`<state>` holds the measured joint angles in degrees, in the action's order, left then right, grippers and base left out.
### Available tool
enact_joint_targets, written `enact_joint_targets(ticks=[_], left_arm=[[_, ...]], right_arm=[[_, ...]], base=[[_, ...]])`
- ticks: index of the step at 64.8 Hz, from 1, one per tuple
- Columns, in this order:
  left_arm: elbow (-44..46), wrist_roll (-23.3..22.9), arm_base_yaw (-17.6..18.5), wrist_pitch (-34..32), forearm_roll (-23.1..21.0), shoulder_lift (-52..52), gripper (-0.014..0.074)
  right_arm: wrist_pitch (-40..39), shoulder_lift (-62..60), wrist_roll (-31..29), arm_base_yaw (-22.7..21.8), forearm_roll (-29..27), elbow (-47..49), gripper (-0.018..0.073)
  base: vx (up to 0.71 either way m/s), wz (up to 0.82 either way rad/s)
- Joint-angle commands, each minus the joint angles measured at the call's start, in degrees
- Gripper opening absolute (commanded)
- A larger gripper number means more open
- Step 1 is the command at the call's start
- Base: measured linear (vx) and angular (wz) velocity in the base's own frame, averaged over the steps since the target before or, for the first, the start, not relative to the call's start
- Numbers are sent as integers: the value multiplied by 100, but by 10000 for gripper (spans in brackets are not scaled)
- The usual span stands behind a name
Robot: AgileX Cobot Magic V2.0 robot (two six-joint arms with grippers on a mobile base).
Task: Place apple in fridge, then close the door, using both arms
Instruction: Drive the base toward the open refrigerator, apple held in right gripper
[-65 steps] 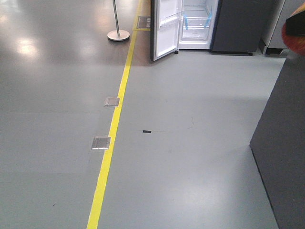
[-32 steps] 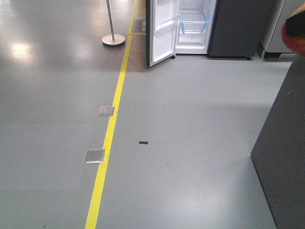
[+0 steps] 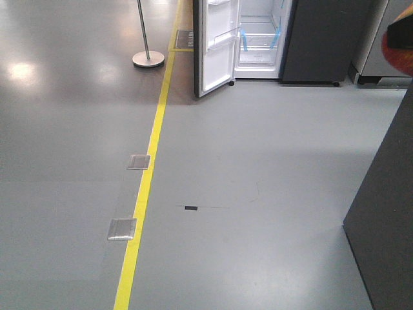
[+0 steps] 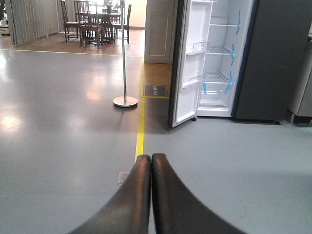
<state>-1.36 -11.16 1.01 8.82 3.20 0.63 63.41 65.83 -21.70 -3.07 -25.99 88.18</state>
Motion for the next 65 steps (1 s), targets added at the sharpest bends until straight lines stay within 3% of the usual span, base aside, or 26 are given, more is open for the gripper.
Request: enact_joint_targets(ticks=[1, 65], left_arm=[[99, -52, 22, -433, 2, 82, -6], [99, -52, 22, -433, 2, 82, -6]], right_arm=[[-382, -92, -51, -33, -151, 153, 25], [-382, -92, -51, -33, -151, 153, 25]], base=[[21, -1], [21, 0]])
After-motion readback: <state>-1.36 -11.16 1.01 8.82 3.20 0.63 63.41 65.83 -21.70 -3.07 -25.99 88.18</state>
